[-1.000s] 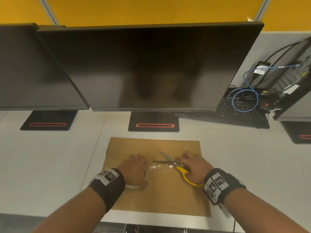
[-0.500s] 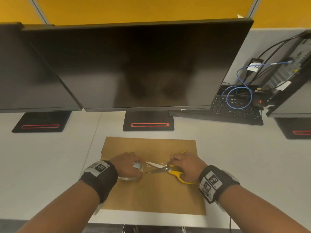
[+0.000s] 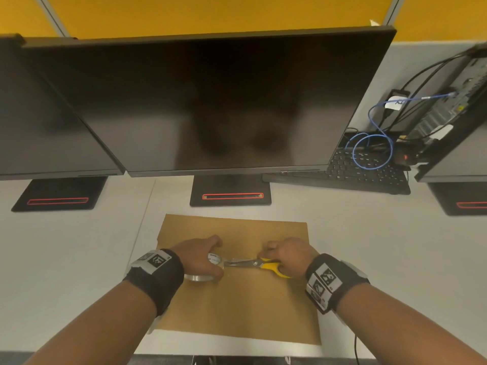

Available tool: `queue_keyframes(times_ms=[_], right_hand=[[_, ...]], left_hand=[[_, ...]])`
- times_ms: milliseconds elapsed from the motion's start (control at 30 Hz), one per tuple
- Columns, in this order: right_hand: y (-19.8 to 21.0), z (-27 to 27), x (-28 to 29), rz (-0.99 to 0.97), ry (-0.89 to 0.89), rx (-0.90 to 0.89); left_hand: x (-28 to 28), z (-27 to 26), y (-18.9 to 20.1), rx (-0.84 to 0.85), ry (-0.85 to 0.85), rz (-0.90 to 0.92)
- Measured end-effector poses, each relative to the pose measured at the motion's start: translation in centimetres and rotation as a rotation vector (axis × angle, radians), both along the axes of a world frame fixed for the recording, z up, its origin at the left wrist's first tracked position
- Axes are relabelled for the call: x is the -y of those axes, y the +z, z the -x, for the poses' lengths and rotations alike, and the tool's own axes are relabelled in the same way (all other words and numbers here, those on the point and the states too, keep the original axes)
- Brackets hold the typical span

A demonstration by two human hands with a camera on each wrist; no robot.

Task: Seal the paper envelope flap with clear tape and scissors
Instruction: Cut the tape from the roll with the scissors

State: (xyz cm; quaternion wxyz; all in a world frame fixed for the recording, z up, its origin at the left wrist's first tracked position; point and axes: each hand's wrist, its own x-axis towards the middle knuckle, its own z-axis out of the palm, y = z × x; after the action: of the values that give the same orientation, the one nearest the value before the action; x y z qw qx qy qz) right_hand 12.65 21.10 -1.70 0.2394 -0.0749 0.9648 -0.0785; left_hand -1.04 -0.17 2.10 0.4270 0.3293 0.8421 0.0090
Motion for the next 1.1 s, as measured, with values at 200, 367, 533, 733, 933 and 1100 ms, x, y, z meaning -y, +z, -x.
queue_keyframes(times_ms=[200, 367, 533, 733, 933, 1100], right_hand=[[-0.3, 0.1, 0.0, 0.023, -0.017, 0.011], [-0.4, 0.1, -0.1, 0.010, -0.011, 0.028], [-0.6, 0.1, -0.2, 0.020, -0.025, 0.029], [-0.9, -0.1, -0.2, 0.020, -0.038, 0.032], [-1.0, -0.3, -0.1, 0.041, -0.052, 0.023], [-0.8, -0.1, 0.9, 0.037, -0.034, -0.006]], left_hand=[[0.1, 0.1, -0.4, 0.002, -0.011, -0.018], [0.0, 0.1, -0.4, -0.004, -0.020, -0.012], [0.0, 0.3, -0.3, 0.010, -0.013, -0.003], [0.1, 0.6, -0.3, 0.039, -0.012, -0.010], [-0.3, 0.0, 0.0, 0.012, -0.068, -0.032], [0.1, -0.3, 0.2, 0.000, -0.077, -0.051]])
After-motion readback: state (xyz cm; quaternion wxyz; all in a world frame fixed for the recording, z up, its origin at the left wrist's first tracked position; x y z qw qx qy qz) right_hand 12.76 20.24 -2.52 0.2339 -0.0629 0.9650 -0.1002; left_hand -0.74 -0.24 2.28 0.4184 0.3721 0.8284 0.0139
